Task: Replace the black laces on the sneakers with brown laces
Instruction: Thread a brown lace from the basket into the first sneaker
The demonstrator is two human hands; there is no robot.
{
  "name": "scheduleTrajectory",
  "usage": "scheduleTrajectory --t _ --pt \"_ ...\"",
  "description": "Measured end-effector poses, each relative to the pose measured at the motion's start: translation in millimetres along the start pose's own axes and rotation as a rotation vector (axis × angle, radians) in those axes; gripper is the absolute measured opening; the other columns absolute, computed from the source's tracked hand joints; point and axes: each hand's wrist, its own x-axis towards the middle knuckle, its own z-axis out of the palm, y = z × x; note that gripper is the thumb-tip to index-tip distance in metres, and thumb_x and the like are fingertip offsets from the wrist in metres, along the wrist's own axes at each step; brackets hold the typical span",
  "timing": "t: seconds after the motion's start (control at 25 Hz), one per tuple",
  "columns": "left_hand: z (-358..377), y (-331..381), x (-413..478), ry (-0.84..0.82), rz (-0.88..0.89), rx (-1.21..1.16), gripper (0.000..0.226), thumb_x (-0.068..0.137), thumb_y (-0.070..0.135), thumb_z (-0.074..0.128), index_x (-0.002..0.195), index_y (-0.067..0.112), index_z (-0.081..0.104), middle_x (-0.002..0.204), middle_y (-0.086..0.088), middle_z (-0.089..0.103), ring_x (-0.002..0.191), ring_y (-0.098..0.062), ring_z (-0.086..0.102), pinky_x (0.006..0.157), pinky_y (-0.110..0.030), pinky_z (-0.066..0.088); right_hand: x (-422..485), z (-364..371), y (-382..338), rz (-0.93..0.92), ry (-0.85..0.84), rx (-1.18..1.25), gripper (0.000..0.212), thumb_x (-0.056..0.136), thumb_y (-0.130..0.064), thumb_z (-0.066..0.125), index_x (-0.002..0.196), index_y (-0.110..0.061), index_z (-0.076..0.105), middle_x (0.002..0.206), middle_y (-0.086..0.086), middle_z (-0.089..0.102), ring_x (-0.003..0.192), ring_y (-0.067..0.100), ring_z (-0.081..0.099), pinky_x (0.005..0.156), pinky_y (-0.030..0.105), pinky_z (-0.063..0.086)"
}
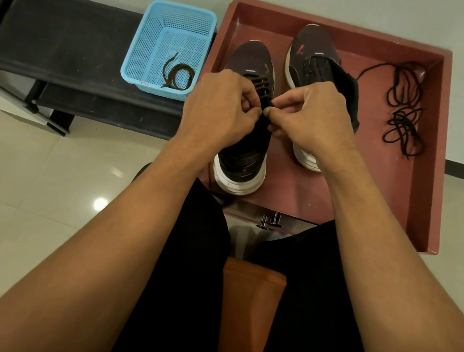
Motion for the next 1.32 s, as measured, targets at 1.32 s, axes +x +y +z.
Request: scheduleTrajectory --t 1.32 --pt "-5.8 -17.8 -0.3 0.093 -0.051 -0.083 0.036 0.072 0.024 0.088 0.097 0.032 0.063 0.102 0.005 0.057 0.093 -0.014 0.055 0.082 -0.033 0.051 -4.3 4.9 -5.6 -0.064 -0.157 -0.248 0.011 0.103 -0.008 0.051 0.100 -0.016 0.058 0.084 0.003 0.075 0.052 0.007 0.073 0.055 0.022 0.057"
